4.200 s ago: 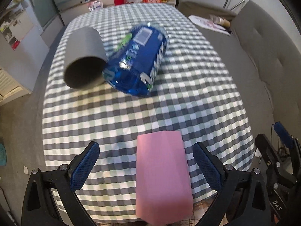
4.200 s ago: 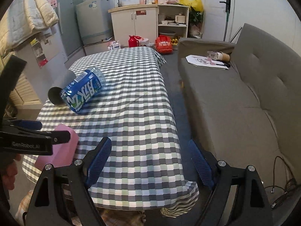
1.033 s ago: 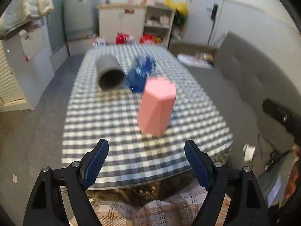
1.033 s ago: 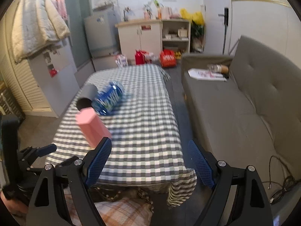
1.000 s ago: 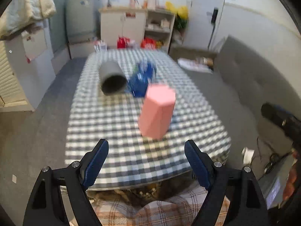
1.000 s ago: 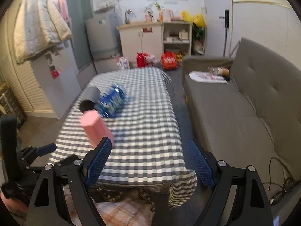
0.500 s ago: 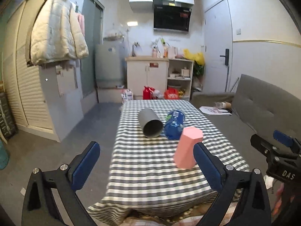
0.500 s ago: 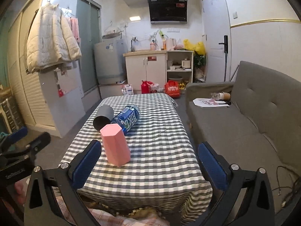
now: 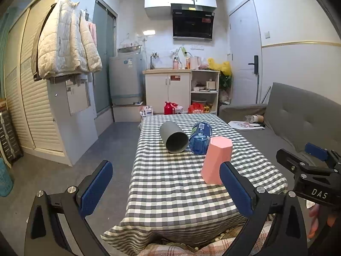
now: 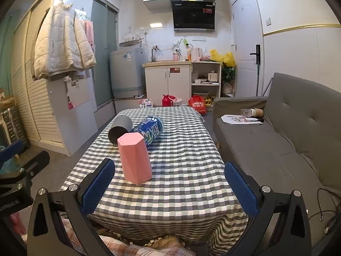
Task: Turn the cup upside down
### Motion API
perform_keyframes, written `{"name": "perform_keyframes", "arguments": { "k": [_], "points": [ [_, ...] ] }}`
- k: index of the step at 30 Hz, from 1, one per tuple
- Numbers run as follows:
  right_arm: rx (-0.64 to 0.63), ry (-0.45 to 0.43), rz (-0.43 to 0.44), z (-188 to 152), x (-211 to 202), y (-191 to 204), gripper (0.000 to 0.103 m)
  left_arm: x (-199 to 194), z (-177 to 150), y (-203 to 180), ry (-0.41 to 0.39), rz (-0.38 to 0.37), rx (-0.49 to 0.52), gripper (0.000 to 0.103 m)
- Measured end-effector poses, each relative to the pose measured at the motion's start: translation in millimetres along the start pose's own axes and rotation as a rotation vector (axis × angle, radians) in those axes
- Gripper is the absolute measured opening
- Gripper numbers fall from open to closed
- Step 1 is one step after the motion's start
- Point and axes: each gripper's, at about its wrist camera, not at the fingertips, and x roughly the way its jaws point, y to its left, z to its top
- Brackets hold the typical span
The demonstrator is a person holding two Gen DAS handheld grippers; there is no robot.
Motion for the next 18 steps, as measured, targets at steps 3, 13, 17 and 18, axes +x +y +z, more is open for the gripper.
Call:
{"name": "perform_keyframes", "arguments": {
  "k": [3,13,17,18],
  "points": [
    [0.002,0.002,0.0,-0.3,0.5,-0.2,0.103,1.5,-0.7,2.1,0.011,0.003,-0.008,0.103],
    [0.014,0.013,-0.009,2.2,3.3,-5.8,0.103,3.6,-2.3,3.8,0.021,0.006,-0.012,0.103],
    [0.02,0.016,-0.014,1.8,3.7,-7.1,0.103,3.6,-2.2,3.4,0.021,0.008,-0.012,0.103],
    [0.021,0.016,-0.014,1.1,3.2,-7.5,0.103,3.4,-2.3,3.7,0.022,0.007,-0.011,0.103]
  ]
}}
